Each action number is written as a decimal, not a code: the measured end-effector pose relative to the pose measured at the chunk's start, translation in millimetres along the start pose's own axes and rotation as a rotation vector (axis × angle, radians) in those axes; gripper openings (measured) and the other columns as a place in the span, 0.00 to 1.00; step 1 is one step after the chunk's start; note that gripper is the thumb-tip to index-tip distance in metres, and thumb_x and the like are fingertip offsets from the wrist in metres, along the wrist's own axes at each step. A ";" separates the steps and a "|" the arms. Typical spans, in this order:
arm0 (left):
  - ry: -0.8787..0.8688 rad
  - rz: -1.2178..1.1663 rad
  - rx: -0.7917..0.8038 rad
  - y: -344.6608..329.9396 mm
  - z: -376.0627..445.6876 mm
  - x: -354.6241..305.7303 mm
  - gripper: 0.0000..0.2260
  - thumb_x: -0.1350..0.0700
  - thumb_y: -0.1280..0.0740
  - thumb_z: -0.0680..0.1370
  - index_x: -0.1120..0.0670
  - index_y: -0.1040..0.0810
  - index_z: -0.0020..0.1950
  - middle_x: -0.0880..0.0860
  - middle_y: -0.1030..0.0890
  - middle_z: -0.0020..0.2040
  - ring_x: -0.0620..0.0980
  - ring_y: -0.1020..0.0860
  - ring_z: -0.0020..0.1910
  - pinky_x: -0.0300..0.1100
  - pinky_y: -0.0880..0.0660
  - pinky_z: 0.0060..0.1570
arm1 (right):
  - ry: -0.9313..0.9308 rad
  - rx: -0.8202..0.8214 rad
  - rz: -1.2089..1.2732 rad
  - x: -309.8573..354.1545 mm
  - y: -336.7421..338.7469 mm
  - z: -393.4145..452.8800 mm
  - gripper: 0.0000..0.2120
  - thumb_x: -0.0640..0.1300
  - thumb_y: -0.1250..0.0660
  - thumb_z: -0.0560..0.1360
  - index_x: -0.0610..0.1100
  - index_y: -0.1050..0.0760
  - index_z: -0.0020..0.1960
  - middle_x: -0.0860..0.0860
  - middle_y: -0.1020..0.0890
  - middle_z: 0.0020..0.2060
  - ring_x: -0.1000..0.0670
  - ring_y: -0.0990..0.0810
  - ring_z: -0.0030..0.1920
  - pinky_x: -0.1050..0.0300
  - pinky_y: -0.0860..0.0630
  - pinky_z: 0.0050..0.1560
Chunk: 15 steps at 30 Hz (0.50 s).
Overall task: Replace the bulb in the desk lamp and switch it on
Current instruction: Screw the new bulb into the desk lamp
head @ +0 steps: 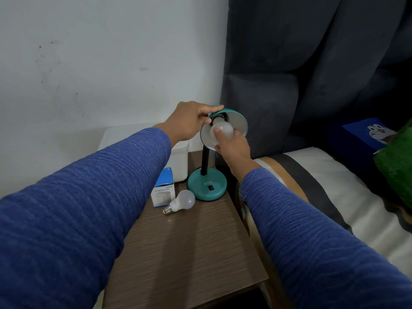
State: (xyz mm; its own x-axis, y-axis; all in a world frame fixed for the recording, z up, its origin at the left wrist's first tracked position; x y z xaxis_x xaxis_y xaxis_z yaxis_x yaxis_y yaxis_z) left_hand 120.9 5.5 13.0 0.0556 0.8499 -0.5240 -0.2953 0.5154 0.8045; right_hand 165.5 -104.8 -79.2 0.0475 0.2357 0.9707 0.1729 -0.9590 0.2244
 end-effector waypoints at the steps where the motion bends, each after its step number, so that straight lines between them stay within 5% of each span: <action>1: 0.000 0.004 -0.006 0.5 -0.4 -0.2 0.20 0.63 0.38 0.79 0.47 0.28 0.68 0.54 0.22 0.64 0.51 0.24 0.62 0.34 0.33 0.63 | 0.006 0.011 -0.079 2.3 1.7 0.9 0.28 0.57 0.34 0.72 0.43 0.32 0.67 0.41 0.25 0.62 0.42 0.22 0.58 0.56 0.26 0.51; 8: 0.077 0.061 0.019 3.8 -9.9 7.5 0.20 0.57 0.39 0.80 0.48 0.34 0.73 0.54 0.26 0.69 0.51 0.26 0.66 0.37 0.39 0.67 | 0.070 0.060 -0.481 24.1 15.8 -2.2 0.30 0.46 0.33 0.74 0.37 0.39 0.71 0.39 0.29 0.67 0.41 0.27 0.65 0.60 0.33 0.49; 15: 0.282 0.302 0.070 23.1 -42.9 49.7 0.21 0.49 0.42 0.81 0.54 0.34 0.73 0.55 0.26 0.68 0.53 0.30 0.68 0.42 0.42 0.69 | 0.181 0.033 -0.867 52.1 32.6 -23.0 0.20 0.44 0.36 0.74 0.36 0.29 0.64 0.37 0.25 0.62 0.39 0.24 0.61 0.55 0.27 0.54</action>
State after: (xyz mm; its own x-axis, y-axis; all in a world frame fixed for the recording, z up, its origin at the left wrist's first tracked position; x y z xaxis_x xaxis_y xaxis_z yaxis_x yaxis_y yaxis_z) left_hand 75.9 54.9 -6.5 -0.2895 0.9056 -0.3099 -0.1919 0.2622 0.9457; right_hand 150.9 -127.5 -19.3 -0.2693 0.8463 0.4596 0.1044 -0.4488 0.8875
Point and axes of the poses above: each hand's wrist, its own z-axis towards the middle knuckle, its own y-axis out of the back of the hand, x = y × z, the point moved 9 cm from there along z, towards the middle knuckle
